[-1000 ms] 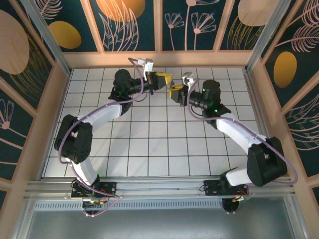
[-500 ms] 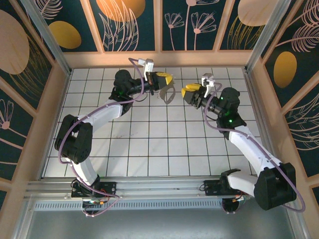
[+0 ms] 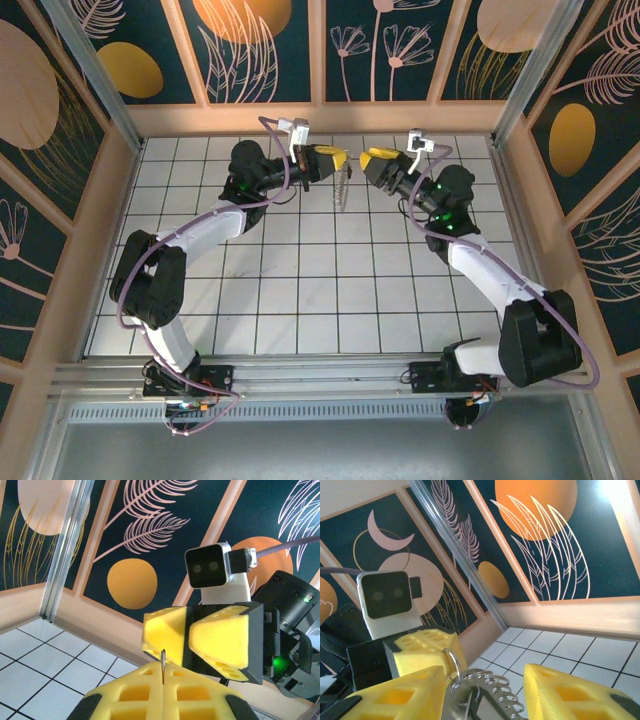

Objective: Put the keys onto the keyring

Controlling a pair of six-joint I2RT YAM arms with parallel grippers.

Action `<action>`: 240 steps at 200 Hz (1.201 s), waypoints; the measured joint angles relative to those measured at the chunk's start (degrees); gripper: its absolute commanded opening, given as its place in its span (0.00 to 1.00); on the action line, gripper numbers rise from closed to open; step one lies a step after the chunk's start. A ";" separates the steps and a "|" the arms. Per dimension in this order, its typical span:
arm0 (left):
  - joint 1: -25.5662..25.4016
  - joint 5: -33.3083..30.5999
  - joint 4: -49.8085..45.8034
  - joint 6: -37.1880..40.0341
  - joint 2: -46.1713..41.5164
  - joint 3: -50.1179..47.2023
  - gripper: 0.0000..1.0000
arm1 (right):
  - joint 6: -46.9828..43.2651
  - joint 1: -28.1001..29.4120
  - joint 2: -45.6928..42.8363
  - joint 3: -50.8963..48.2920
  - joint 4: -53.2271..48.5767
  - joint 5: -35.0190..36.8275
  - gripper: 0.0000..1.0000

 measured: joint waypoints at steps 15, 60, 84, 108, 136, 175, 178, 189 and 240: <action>0.00 0.02 0.02 -0.07 0.00 0.00 0.00 | 1.77 0.00 1.36 0.61 1.62 -0.17 0.45; -0.02 0.20 0.02 -0.15 0.00 0.00 0.00 | 5.57 0.17 4.79 1.73 5.79 -1.53 0.44; -0.02 0.20 0.02 -0.15 0.00 0.00 0.00 | 6.38 0.57 6.21 2.32 6.73 -2.21 0.43; 0.00 0.22 0.00 -0.15 0.00 0.00 0.00 | 6.62 1.18 7.08 2.80 7.17 -2.73 0.42; 0.00 0.20 0.00 -0.15 0.00 0.00 0.00 | 6.99 1.38 7.39 3.41 7.48 -2.84 0.38; -0.02 0.22 0.00 -0.15 0.00 0.00 0.00 | 7.08 2.23 7.65 3.52 7.61 -4.17 0.42; -0.02 0.22 0.00 -0.15 0.00 0.00 0.00 | 7.13 2.29 7.72 3.52 7.61 -4.26 0.41; 0.00 0.22 0.00 -0.15 0.00 0.00 0.00 | 7.15 2.51 7.91 3.52 7.61 -4.37 0.38; 0.00 0.15 -0.02 -0.15 0.00 0.00 0.00 | 6.93 2.54 7.96 3.76 7.61 -4.68 0.35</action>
